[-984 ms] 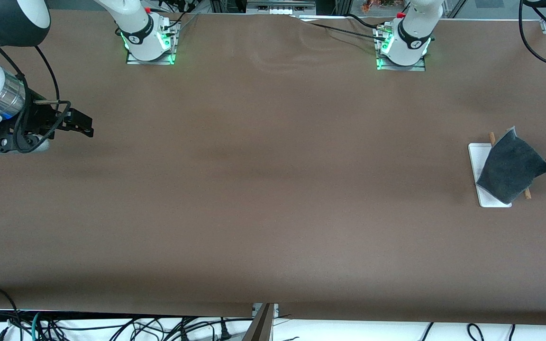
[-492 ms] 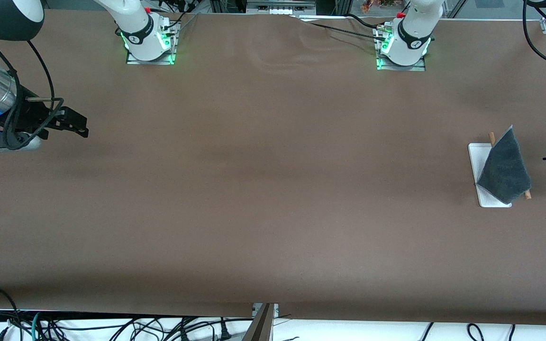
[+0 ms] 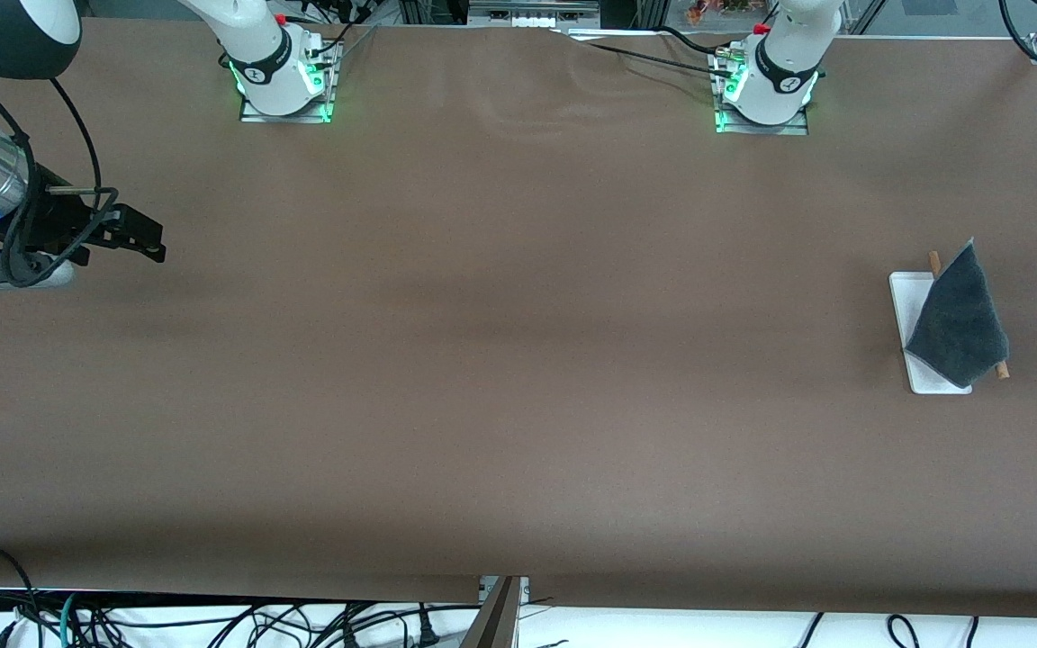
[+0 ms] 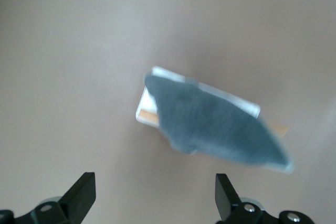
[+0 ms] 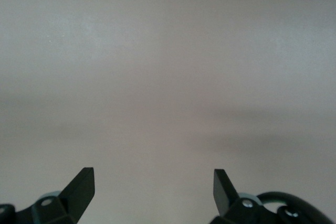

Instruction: Pass towel and hang on rack

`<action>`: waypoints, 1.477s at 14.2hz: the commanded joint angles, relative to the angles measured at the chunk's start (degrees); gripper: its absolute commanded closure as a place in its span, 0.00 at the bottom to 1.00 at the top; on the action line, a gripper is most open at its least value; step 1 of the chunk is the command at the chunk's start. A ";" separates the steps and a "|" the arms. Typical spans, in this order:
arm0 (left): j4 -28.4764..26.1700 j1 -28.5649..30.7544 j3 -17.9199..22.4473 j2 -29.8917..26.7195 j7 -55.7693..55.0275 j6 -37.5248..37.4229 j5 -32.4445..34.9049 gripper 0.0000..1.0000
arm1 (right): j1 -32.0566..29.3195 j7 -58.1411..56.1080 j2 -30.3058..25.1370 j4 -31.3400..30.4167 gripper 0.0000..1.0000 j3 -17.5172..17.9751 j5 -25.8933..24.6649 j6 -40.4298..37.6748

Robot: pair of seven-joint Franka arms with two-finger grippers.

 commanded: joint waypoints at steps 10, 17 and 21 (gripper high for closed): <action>-9.66 -14.86 -5.56 -18.15 -49.71 -9.54 -2.23 0.00 | -0.66 0.03 0.23 0.82 0.00 0.30 -0.88 -1.00; -25.13 -34.11 15.00 -30.55 -78.39 2.03 -8.91 0.00 | -0.66 0.03 0.23 0.82 0.00 0.30 -0.88 -1.00; -27.44 -36.31 18.09 -31.62 -78.57 3.21 -13.58 0.00 | -0.66 0.03 0.23 0.82 0.00 0.30 -0.79 -1.09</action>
